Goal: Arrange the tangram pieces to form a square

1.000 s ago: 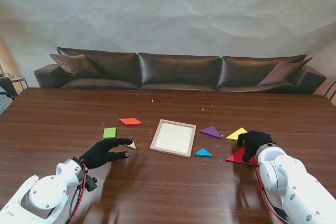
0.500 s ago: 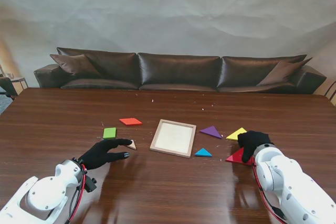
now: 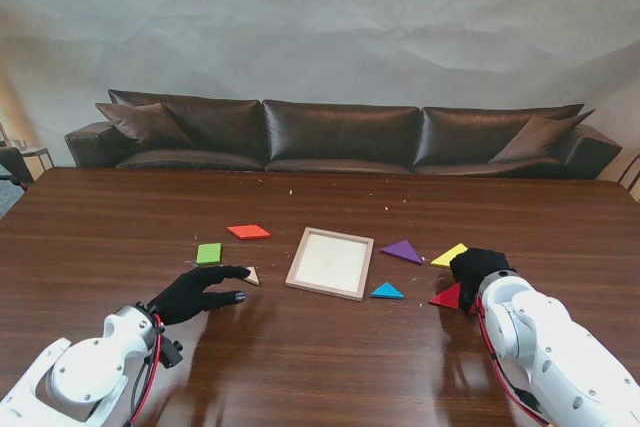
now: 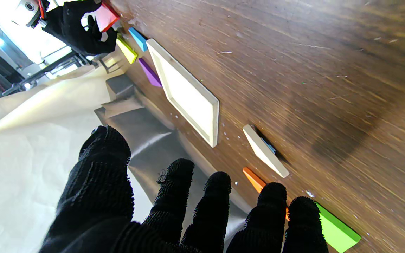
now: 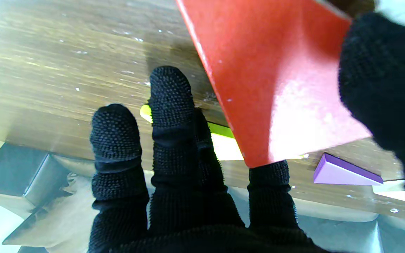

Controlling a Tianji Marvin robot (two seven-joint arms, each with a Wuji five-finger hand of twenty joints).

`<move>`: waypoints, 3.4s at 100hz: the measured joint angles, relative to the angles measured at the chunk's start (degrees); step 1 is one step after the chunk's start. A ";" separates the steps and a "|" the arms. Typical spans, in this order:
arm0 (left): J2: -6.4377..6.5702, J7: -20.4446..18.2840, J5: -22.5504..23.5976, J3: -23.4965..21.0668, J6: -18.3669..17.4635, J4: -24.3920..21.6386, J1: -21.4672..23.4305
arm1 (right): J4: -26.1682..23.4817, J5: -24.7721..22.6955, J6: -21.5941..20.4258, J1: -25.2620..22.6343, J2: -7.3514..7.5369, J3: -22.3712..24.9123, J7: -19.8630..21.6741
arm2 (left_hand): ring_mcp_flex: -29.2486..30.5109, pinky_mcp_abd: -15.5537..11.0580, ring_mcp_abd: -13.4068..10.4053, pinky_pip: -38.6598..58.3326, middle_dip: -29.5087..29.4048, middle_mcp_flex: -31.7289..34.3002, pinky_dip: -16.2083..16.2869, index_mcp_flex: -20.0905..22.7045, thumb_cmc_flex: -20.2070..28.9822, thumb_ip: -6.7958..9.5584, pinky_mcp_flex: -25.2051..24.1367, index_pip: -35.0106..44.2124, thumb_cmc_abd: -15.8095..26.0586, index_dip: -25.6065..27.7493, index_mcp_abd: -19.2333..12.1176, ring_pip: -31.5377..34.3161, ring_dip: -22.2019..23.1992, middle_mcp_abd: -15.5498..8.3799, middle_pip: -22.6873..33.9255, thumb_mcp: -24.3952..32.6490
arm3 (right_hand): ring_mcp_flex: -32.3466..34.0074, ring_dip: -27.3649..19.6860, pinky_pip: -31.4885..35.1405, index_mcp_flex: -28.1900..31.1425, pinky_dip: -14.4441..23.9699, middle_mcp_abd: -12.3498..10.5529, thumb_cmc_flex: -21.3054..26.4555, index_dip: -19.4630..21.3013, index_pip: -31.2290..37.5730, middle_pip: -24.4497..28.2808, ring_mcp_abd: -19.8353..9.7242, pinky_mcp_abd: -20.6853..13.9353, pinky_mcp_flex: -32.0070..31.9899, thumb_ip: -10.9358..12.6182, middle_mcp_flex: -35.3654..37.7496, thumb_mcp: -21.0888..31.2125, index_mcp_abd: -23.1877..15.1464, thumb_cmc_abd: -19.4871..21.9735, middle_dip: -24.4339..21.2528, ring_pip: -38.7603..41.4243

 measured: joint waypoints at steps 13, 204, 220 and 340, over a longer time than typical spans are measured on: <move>0.00 -0.19 -0.10 -0.12 0.21 -0.10 0.14 | 0.27 1.02 -1.46 0.26 -0.01 0.19 -0.38 | 0.00 0.03 0.49 0.00 0.01 0.00 0.01 0.08 0.02 0.00 0.00 0.10 0.00 0.26 0.01 0.39 0.00 0.00 0.00 -0.25 | 4.81 1.09 2.25 5.32 0.00 2.47 5.04 -1.69 0.35 -6.96 -1.97 -0.05 0.20 -1.83 6.46 -0.09 -0.84 1.77 -4.57 2.10; 0.13 -1.69 -1.71 1.97 2.67 1.05 -1.53 | 16.58 35.50 -0.21 29.92 -16.32 -41.58 -8.01 | 0.06 0.13 0.53 0.00 0.04 0.00 0.13 0.12 0.32 0.00 0.00 0.10 0.77 0.26 0.11 0.45 0.00 0.07 0.01 -1.25 | 8.89 2.70 8.92 16.78 -0.09 -13.56 12.98 -26.19 0.01 -4.05 -7.02 -8.34 0.36 -11.55 30.75 -1.56 1.78 5.28 1.66 22.81; 0.13 -1.80 -1.79 1.97 2.96 1.06 -1.52 | 17.64 35.35 -0.29 30.09 -16.56 -41.94 -7.99 | 0.06 0.13 0.53 0.00 0.04 0.00 0.65 0.12 0.33 0.00 0.00 0.10 0.77 0.26 0.11 0.45 0.00 0.07 0.01 -1.26 | 8.89 2.70 8.88 16.78 -0.09 -13.56 13.03 -25.71 -0.32 -4.67 -7.02 -8.30 0.36 -11.55 30.75 -1.56 1.87 5.28 1.70 22.76; 0.17 -2.44 -2.01 2.37 3.36 1.33 -1.61 | 23.95 34.48 -3.28 32.43 -18.45 -44.63 -9.20 | 0.09 0.67 0.58 0.00 0.04 0.03 0.69 0.14 0.35 0.00 0.14 0.10 0.76 0.26 0.13 0.45 0.00 0.13 0.01 -1.34 | 5.67 0.87 0.94 4.96 1.40 -11.25 6.43 -19.02 -22.30 -1.55 -2.09 -2.08 0.34 1.20 18.09 -1.40 5.77 13.36 4.53 -0.40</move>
